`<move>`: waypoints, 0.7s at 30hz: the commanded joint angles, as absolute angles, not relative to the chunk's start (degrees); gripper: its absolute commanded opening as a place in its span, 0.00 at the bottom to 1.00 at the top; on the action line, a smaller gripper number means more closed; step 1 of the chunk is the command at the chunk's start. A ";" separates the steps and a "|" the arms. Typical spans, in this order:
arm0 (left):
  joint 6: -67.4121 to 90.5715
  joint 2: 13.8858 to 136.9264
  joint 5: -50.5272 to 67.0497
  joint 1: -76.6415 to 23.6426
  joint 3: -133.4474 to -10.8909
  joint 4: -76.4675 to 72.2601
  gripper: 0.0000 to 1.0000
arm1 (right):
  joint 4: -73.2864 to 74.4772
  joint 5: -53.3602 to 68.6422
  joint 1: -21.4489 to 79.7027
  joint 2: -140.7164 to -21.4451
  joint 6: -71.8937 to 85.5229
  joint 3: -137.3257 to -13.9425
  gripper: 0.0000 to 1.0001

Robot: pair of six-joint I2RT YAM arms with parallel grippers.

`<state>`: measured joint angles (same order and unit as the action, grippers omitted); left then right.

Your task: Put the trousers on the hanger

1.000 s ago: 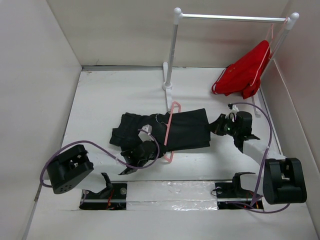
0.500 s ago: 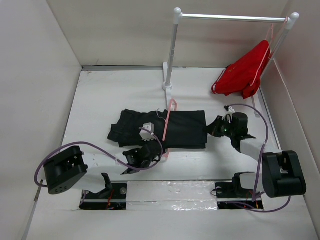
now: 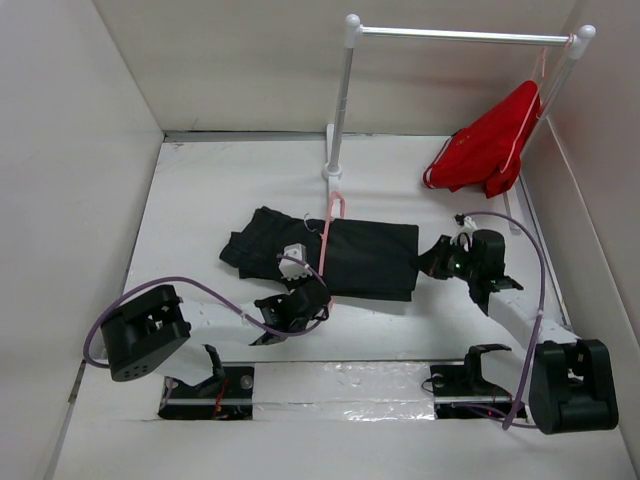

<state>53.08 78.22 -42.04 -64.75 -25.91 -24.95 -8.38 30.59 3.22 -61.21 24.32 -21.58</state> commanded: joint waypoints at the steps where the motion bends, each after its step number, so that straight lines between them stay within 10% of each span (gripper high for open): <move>1: 53.79 77.62 -55.28 -62.14 -25.58 -18.99 0.00 | -4.31 29.18 -0.17 -60.12 21.80 -23.47 0.00; 21: 44.29 74.44 -56.69 -70.40 -26.90 -20.49 0.00 | -6.33 24.53 -4.21 -62.77 20.82 -26.11 0.00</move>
<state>43.66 74.56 -47.57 -70.67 -24.67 -26.96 -3.88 30.61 -1.30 -65.69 21.85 -23.64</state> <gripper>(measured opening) 0.054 0.027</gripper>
